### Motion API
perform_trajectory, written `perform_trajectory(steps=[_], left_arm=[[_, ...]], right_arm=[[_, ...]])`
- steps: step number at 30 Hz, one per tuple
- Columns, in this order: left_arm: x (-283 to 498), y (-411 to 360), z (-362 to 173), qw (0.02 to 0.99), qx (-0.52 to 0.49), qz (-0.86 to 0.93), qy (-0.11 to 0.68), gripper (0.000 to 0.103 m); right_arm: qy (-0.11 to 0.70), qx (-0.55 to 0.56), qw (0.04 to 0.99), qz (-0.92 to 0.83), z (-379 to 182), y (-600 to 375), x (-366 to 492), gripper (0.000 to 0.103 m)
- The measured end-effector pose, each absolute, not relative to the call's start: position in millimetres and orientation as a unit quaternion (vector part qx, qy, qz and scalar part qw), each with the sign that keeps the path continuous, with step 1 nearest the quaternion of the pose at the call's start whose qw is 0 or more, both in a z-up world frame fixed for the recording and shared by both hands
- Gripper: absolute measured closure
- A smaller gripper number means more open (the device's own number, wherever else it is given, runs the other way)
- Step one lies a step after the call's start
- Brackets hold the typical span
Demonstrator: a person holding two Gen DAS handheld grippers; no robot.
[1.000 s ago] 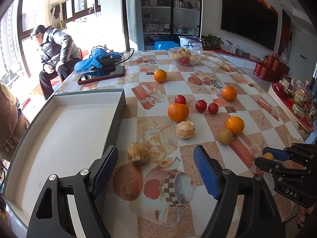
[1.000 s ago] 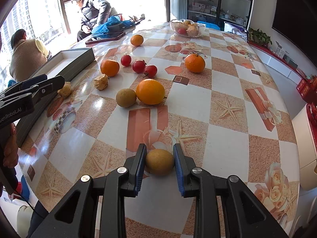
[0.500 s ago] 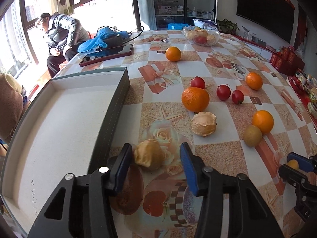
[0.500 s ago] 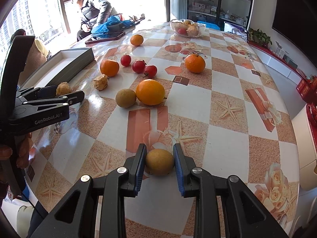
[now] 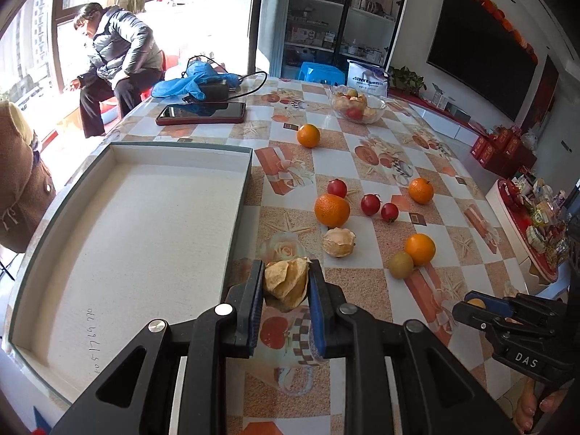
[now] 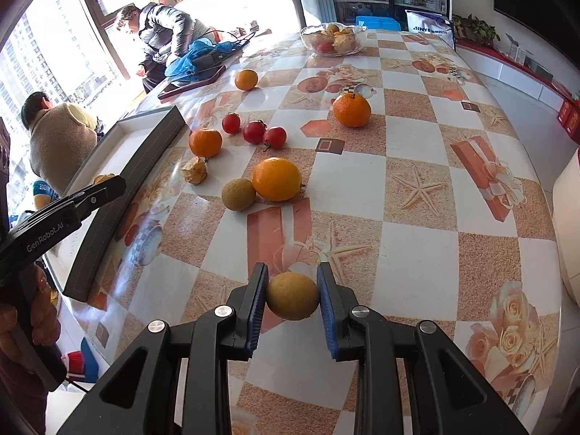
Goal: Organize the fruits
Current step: 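Carry both fruits over the white tray and open both grippers to drop them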
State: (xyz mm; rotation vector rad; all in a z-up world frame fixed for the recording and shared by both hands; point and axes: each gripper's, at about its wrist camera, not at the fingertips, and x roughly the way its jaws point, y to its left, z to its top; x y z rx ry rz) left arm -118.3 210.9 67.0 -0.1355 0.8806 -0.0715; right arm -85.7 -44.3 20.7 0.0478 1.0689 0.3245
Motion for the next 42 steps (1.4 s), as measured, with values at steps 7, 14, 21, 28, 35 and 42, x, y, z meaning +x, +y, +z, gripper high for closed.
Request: perform_trajectory(steps=[7, 14, 21, 28, 35, 42], left_arm=[[-130, 250, 91, 0.898, -0.063, 0.006, 0.435, 0.078], [-138, 303, 97, 0.892, -0.068, 0.063, 0.442, 0.078], [-138, 353, 95, 0.883, -0.088, 0.11, 0.448, 0.078], [-130, 376, 77, 0.872, -0.094, 0.129, 0.462, 0.078], [-124, 375, 40, 0.853, -0.101, 0.121, 0.498, 0.078], [-124, 363, 26, 0.852, -0.085, 0.111, 0.505, 0.052]], right_arm=[[0.518, 0.035, 0.829, 0.207, 46, -5, -73, 0.074], [0.521, 0.012, 0.81, 0.268, 70, 66, -58, 0.074], [0.535, -0.006, 0.783, 0.317, 73, 140, -42, 0.074], [0.565, 0.01, 0.749, 0.345, 62, 192, -20, 0.074], [0.585, -0.009, 0.735, 0.344, 38, 219, -18, 0.074], [0.596, -0.019, 0.731, 0.33, 20, 218, -16, 0.073]])
